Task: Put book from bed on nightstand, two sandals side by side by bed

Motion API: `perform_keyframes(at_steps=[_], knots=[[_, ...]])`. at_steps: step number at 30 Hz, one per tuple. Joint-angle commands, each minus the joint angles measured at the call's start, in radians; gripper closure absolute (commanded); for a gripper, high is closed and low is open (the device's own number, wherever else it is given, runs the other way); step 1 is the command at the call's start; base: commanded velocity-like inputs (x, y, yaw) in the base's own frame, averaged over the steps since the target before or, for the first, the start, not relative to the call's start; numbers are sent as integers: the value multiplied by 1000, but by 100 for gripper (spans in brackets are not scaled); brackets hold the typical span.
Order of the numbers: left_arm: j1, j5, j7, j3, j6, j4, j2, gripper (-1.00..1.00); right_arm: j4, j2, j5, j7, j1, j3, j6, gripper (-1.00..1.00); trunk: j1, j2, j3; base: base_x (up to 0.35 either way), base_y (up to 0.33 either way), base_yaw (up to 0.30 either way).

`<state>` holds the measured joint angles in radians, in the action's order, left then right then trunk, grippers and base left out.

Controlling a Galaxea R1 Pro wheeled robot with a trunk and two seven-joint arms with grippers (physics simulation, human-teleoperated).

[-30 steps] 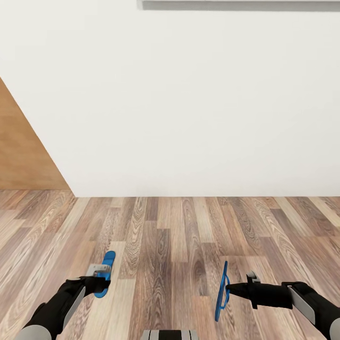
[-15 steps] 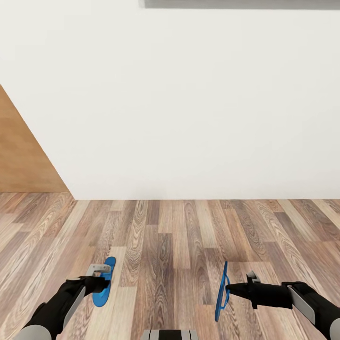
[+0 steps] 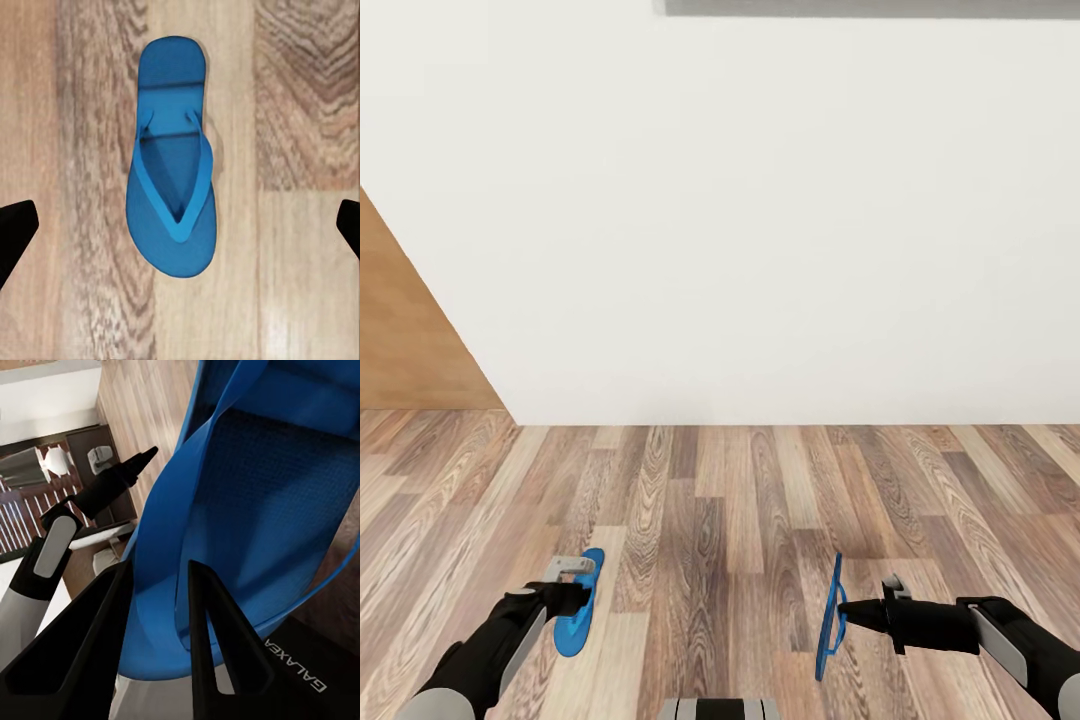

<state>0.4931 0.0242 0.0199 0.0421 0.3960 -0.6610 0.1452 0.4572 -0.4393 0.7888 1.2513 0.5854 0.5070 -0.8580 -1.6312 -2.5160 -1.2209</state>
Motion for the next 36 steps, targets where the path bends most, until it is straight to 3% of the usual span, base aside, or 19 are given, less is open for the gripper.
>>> perform_keyframes(at_steps=[1,15,22,36], knots=[[0,2,1,3,5,-2,1,-100,0,-1,7,3,1,5,-7,100,0,0,-1,270,0,0],[0,2,0,4,4,-1,1,-100,0,-1,7,4,1,5,-7,100,0,0,-1,96,0,0],[0,2,-6,2,4,0,-19,-100,0,-1,7,4,1,5,-7,100,0,0,-1,40,0,0],[0,2,-7,1,4,1,-21,-100,0,-1,7,4,1,5,-7,100,-1,-1,-5,0,0,0]])
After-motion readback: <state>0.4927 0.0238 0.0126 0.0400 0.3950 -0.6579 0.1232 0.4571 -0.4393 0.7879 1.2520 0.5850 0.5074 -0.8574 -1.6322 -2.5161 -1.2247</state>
